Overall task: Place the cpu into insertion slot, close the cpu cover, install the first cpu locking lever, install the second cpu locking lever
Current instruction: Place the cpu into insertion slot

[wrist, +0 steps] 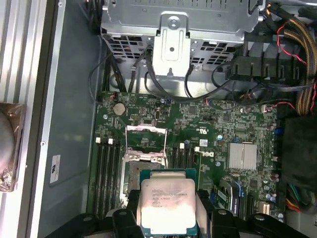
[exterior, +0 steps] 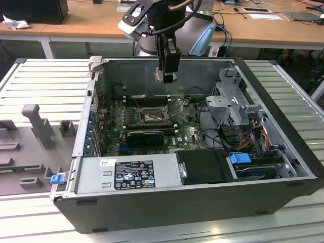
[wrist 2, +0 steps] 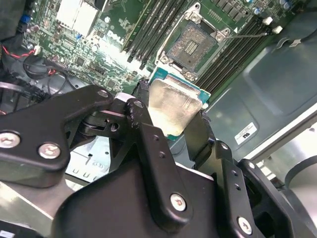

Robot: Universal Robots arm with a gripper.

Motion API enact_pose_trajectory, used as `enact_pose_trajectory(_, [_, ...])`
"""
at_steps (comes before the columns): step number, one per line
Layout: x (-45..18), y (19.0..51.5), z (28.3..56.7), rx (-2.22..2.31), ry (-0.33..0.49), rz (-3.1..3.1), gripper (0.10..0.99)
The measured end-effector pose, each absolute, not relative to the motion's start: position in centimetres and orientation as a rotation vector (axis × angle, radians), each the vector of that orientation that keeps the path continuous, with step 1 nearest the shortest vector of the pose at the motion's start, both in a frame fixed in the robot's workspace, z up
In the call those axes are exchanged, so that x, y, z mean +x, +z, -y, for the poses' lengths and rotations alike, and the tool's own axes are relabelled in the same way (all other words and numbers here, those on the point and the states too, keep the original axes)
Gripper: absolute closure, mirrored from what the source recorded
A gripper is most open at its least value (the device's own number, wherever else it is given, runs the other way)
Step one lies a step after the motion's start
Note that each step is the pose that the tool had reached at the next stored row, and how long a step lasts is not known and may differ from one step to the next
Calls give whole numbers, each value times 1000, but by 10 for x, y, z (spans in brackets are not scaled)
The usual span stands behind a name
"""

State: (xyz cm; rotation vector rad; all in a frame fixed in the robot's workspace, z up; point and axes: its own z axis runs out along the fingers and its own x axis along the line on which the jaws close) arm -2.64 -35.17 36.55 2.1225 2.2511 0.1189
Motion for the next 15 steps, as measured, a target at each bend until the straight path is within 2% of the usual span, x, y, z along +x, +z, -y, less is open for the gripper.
enact_pose_trajectory(15, [-26,363,352,2244,115,-2124,561])
